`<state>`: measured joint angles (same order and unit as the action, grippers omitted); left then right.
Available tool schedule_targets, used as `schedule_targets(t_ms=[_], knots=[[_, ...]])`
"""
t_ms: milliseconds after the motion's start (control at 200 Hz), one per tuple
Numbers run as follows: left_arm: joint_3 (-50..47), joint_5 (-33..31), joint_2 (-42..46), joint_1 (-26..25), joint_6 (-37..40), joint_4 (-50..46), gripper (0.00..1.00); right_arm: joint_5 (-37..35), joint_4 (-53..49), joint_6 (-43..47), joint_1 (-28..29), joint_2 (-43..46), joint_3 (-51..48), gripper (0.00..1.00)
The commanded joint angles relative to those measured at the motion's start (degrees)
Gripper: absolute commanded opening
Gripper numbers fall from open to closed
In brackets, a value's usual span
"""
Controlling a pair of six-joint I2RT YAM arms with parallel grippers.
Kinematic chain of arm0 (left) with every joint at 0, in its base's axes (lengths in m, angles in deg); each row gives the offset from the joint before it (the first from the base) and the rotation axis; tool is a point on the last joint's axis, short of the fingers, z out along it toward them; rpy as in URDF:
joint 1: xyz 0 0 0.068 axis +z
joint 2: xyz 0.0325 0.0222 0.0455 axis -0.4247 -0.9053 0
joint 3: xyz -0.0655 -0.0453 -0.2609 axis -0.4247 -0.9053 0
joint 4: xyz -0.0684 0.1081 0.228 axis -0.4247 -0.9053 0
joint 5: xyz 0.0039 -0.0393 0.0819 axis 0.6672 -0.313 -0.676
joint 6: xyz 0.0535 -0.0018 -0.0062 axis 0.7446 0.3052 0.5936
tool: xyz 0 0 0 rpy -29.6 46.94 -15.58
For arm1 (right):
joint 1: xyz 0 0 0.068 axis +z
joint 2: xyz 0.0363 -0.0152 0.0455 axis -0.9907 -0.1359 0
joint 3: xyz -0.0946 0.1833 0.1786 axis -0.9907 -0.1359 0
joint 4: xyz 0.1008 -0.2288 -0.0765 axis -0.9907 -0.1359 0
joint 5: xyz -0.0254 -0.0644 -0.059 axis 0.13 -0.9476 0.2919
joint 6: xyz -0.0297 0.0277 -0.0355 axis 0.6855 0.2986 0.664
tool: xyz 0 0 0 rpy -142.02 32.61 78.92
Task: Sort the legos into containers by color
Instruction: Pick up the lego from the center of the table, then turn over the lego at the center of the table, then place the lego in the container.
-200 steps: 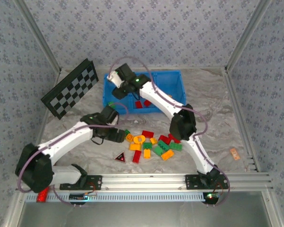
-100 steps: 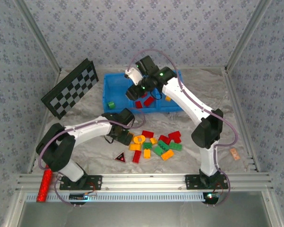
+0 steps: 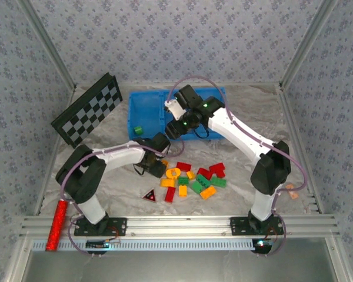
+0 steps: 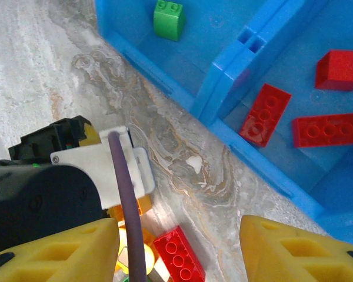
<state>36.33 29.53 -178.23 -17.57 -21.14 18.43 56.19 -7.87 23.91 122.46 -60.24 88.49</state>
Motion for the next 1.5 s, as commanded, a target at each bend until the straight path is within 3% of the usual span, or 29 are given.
schedule_targets(t_ms=[0,365,455,760,950,1319,1494], knots=[[1.2,2.6,-1.4,1.1,0.4,0.7,0.66,-2.1,0.4,-1.9,-0.6,2.8,-1.8,0.58],[1.2,9.6,-2.7,1.5,-1.8,-0.4,0.32,-2.8,0.8,-6.4,-8.1,11.1,-12.2,0.59],[2.2,9.5,-1.1,2.0,-2.3,-2.1,0.29,-2.1,1.3,-6.7,-8.4,12.4,-14.3,0.59],[13.0,8.2,7.3,10.5,-1.1,-9.6,0.27,5.8,10.3,-5.4,-4.3,14.7,-21.6,0.6],[18.9,6.8,7.1,15.7,-0.6,-8.0,0.27,5.8,16.0,-2.8,1.7,14.6,-24.2,0.6],[30.1,5.6,-8.4,19.5,-0.3,-1.1,0.28,-0.5,15.3,0.8,10.7,3.1,-20.0,0.62],[36.8,3.5,-16.6,20.4,-0.2,-2.4,0.29,1.2,13.7,1.7,11.5,-1.7,-18.8,0.65]])
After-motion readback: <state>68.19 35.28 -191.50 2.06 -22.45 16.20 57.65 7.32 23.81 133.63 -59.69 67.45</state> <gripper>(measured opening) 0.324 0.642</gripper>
